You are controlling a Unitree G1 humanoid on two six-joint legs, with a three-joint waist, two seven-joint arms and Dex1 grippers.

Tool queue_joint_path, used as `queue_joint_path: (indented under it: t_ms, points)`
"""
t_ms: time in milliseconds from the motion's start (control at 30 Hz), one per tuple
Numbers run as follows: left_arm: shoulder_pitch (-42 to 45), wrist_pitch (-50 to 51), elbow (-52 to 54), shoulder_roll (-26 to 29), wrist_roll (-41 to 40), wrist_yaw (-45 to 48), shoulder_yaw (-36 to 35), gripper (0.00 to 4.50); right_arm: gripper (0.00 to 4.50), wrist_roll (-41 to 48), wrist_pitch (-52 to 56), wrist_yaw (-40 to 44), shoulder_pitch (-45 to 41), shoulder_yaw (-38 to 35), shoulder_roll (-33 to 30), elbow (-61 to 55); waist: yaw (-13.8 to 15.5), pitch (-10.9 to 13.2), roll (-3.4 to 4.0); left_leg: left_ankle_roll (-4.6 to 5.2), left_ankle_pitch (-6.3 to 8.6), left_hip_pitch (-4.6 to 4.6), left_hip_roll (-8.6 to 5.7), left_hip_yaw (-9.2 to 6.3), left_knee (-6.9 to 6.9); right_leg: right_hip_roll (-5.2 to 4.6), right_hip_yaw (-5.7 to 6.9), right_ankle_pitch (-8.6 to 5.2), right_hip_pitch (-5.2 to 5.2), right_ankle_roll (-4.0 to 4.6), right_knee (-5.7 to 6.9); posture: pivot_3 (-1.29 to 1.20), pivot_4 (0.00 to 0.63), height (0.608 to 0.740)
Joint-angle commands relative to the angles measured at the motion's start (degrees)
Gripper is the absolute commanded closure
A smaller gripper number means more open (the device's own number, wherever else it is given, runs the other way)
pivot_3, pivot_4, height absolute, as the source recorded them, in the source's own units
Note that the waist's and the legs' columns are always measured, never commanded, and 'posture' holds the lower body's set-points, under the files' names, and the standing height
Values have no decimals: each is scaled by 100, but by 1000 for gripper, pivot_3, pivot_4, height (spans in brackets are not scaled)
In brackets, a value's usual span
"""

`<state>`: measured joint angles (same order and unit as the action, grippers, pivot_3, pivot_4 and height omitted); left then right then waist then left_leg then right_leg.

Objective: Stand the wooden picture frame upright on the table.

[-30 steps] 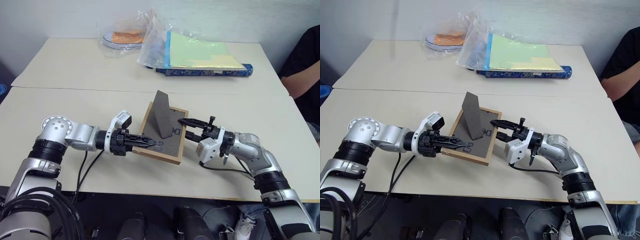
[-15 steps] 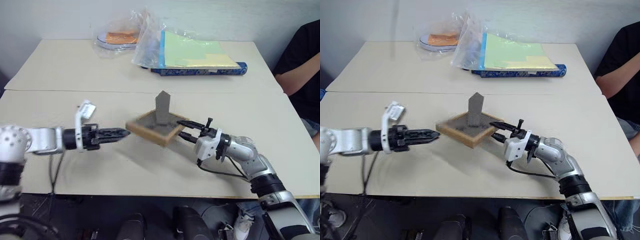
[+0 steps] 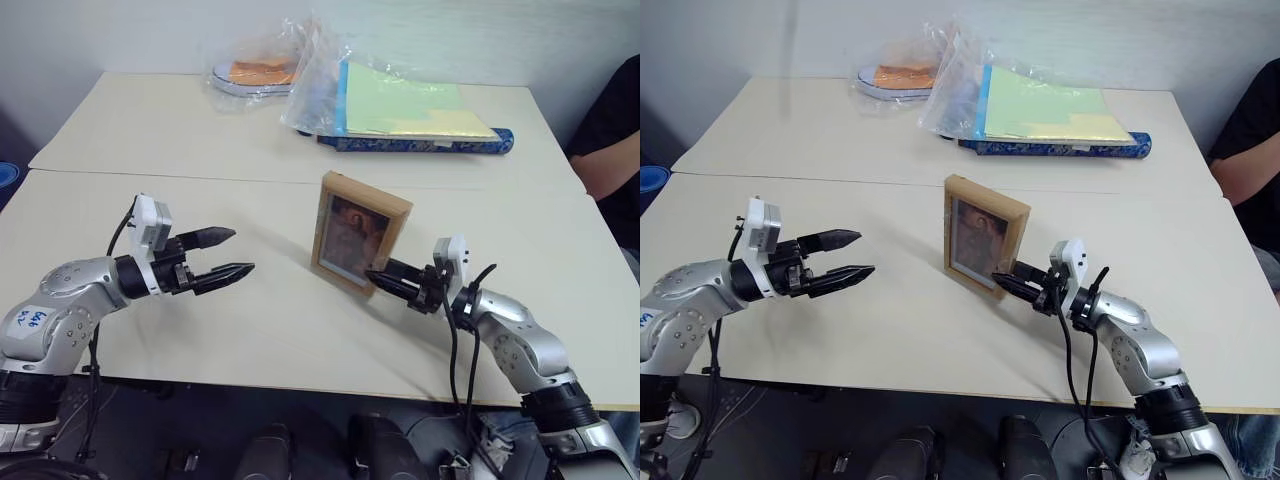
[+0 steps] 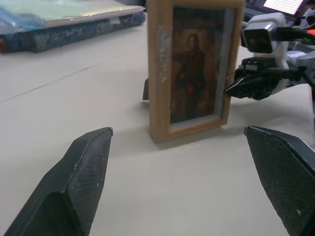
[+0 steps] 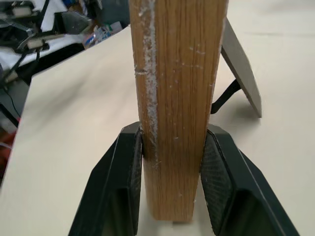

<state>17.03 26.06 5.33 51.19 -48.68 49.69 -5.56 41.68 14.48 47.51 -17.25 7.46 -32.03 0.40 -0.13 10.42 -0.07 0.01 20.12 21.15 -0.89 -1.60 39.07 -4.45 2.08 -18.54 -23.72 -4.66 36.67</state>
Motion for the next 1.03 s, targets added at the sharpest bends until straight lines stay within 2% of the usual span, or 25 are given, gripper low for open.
queue_joint_path:
  t_ms: [33, 167, 367, 400, 467, 633, 667, 867, 1033]
  points:
    - [-34, -240, 185, -158, 321, 266, -144, 0, 3266, 7, 676, -59, 176, -160, 79, 34, -18, 0, 1, 0, 0, -5, 0, 2, 0, 1, -2, 0, 0, 0, 9, 0, 150, 740]
    - [30, -192, 170, -273, 495, 342, -184, 0, 3272, -343, 703, -74, 246, -134, 152, 129, -3, -5, -7, 0, 0, -9, -1, 1, 0, 2, -2, 0, 3, 0, 11, 0, 150, 740]
    - [116, -217, 82, -402, 823, 420, -194, 0, 3272, -201, 1110, -181, 209, -408, 330, -135, -20, -9, -12, 0, 0, -19, -1, 2, 1, 3, -5, 0, 8, 0, 17, 0, 150, 740]
    - [121, -228, 55, -420, 866, 446, -203, 0, 2542, -231, 1096, -146, 217, -434, 324, -198, -14, -9, -12, -1, -1, -19, 0, 2, 1, 3, -4, 0, 7, 0, 18, 0, 150, 740]
    - [102, -351, -77, -422, 1048, 530, -225, 0, 1997, -233, 1013, -95, 287, -617, 307, -391, -3, -9, -12, -1, 0, -13, -1, 1, 1, 3, -3, 0, 5, 0, 17, 0, 150, 740]
    - [-193, -851, -473, -371, 1571, 823, -272, 0, 227, -413, 659, 334, 669, -946, -40, -885, 7, -8, -11, 2, 1, -2, -5, 1, 0, 1, -1, 1, 0, -1, 17, 0, 150, 740]
    - [-298, -1006, -547, -357, 1685, 889, -298, 0, 41, -441, 588, 453, 801, -1036, -164, -989, 9, -8, -11, 3, 2, -2, -5, 1, 0, 1, -1, 1, 0, -1, 15, 0, 150, 740]
    - [-1073, -2111, -934, -188, 2441, 1062, -570, 0, 41, -1626, -1701, 1485, 1776, -1573, -943, -777, 17, -8, -11, 8, 4, -3, -5, 1, -3, 2, 1, 1, 4, -2, -3, 0, 150, 740]
    - [-1600, -2498, -1018, -134, 2625, 1023, -938, 0, 41, -2036, -3128, 1816, 2156, -1977, -1111, -117, 4, -8, -12, 10, 6, -15, -3, 3, -5, 2, -1, 1, 13, -2, -3, 0, 150, 740]
